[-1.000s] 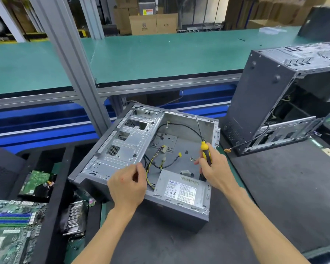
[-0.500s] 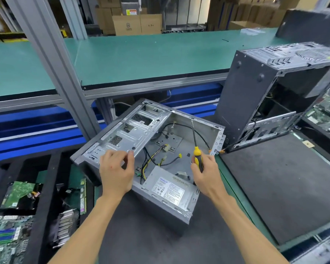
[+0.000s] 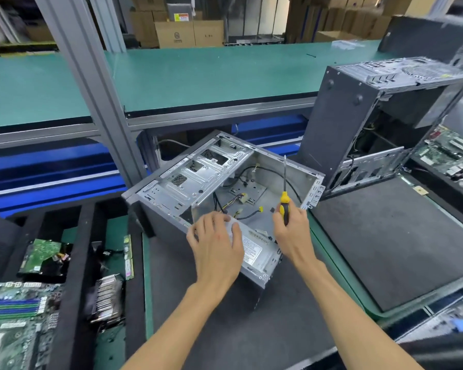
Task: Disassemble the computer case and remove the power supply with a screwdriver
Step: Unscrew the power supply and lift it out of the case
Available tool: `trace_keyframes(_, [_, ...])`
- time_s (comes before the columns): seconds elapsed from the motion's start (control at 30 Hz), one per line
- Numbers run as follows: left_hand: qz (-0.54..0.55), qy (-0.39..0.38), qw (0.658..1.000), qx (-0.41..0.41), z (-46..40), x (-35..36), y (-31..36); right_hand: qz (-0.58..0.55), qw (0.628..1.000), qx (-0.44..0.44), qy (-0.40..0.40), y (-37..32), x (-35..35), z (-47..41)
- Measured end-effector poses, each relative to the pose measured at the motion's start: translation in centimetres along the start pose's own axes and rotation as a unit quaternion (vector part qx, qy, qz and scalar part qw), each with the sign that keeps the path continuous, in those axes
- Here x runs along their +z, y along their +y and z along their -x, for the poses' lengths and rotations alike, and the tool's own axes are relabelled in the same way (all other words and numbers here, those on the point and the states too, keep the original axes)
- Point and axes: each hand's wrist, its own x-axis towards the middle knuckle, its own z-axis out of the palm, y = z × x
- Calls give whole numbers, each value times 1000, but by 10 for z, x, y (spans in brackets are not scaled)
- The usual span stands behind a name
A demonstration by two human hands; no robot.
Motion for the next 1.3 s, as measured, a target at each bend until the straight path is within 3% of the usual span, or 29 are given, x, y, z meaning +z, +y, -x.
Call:
trace_keyframes(0.33, [103,0,994,40,0,-2,-26,-19,999,26,4,-14,3,24])
trace_keyframes(0.6, [78,-48,993,69,-16,-17,-59,-22,999,19,-33,-31,13,51])
trace_keyframes(0.8, [-12,-53,999,0,-12,-37,-64,7,996,-22,-89,-39,11,75])
trace_keyframes(1.0, [13,-18,997,-77,46,-41,-22,-36,991,-31,-122,-30,-13,72])
trace_keyframes(1.13, [-11,-28,997,-69,75,-32,-7,50,992,-81,-85,-11,-20,71])
trace_keyframes(1.3, [-27,-19,998,-48,76,-29,-14,64,984,-109,-125,-3,-28,69])
